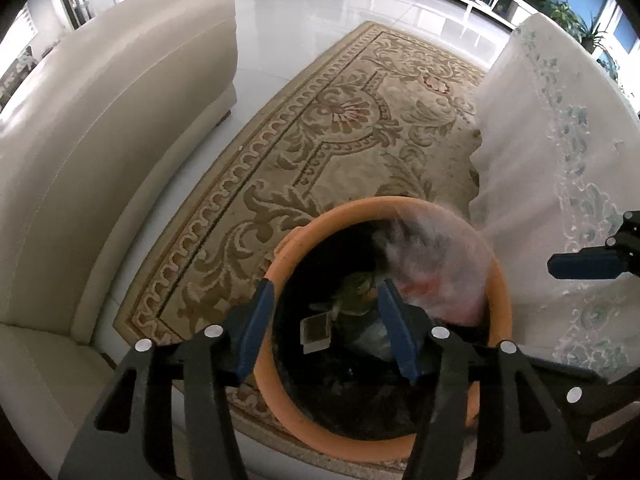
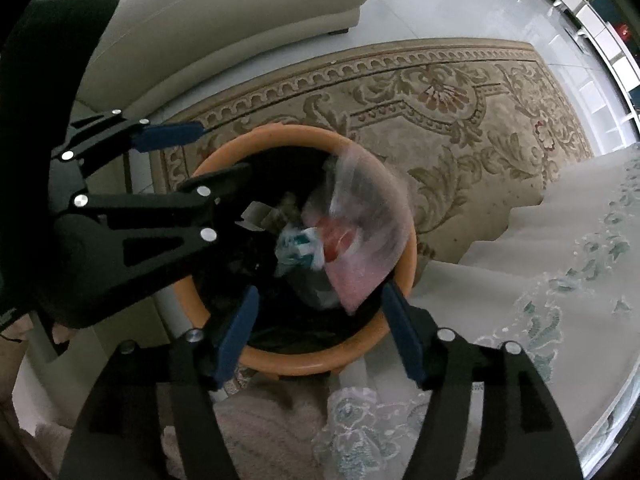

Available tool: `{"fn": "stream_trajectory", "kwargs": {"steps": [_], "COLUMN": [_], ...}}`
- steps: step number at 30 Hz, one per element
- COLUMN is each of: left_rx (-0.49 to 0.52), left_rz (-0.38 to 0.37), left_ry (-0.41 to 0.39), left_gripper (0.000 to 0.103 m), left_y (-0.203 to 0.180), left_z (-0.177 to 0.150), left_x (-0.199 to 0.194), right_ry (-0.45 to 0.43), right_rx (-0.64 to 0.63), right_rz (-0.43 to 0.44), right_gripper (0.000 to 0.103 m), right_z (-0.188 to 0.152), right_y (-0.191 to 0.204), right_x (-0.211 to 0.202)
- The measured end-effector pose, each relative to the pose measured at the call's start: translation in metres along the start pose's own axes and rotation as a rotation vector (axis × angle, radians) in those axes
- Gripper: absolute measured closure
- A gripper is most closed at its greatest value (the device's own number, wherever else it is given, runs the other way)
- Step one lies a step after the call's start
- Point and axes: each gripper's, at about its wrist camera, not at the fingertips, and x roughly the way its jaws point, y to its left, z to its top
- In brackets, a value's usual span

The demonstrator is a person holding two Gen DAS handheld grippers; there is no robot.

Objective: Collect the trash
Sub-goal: 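Open both grippers to drop the wrapper and bag into the bin, then move both tools back over the table toward the mask and green box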

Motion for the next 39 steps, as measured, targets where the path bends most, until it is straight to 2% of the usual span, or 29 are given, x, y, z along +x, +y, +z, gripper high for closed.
{"fn": "stream_trajectory", "kwargs": {"steps": [8,10,13,16,19,21,22,23,25,27,28,30,32,35,39], "left_rx": [-0.005,-0.005,0.004,0.028,0.051,0.067,0.077,0.086,0.097,0.109,0.123,0.153,0.182,0.231,0.307], "left_rz": [0.009,0.014,0.015,0.006,-0.008,-0.022,-0.014,-0.007,-0.013,-0.029,-0.027,0.003,0.02,-0.021,-0.028], "left_ry": [0.004,0.007,0.005,-0.01,-0.031,-0.052,-0.058,-0.069,-0.095,-0.132,-0.149,-0.183,-0.214,-0.209,-0.211], "left_gripper": [0.036,0.031,0.03,0.03,0.03,0.03,0.03,0.029,0.023,0.02,0.018,0.006,0.006,0.006,0.006], "left_y": [0.001,0.001,-0.001,-0.005,-0.009,-0.015,-0.02,-0.024,-0.036,-0.051,-0.06,-0.082,-0.102,-0.137,-0.193], "left_z": [-0.001,0.0,0.0,0.003,0.007,0.011,0.013,0.015,0.021,0.025,0.028,0.03,0.032,0.037,0.036], "left_x": [0.0,-0.001,-0.006,-0.024,-0.05,-0.072,-0.081,-0.09,-0.111,-0.133,-0.141,-0.157,-0.171,-0.182,-0.187], "right_ry": [-0.002,-0.011,-0.042,-0.117,-0.192,-0.242,-0.275,-0.301,-0.336,-0.375,-0.392,-0.416,-0.426,-0.454,-0.48], "right_rx": [0.0,0.005,0.008,-0.008,0.019,0.055,0.073,0.09,0.118,0.148,0.159,0.186,0.205,0.242,0.303], "right_rz": [-0.001,0.002,0.019,-0.038,-0.016,-0.038,-0.051,-0.05,-0.045,-0.054,-0.067,-0.099,-0.113,-0.147,-0.196], "right_gripper": [0.038,0.036,0.035,0.035,0.034,0.022,0.017,0.017,0.017,0.012,0.007,0.005,0.005,0.005,0.005], "right_z": [-0.001,-0.002,-0.004,-0.015,-0.031,-0.04,-0.047,-0.054,-0.064,-0.081,-0.088,-0.106,-0.12,-0.147,-0.193], "right_y": [0.001,-0.001,-0.003,-0.002,-0.009,-0.016,-0.02,-0.024,-0.031,-0.04,-0.044,-0.054,-0.065,-0.083,-0.115], "right_x": [-0.001,-0.002,-0.008,-0.034,-0.068,-0.091,-0.105,-0.118,-0.137,-0.157,-0.165,-0.179,-0.19,-0.205,-0.219]}}
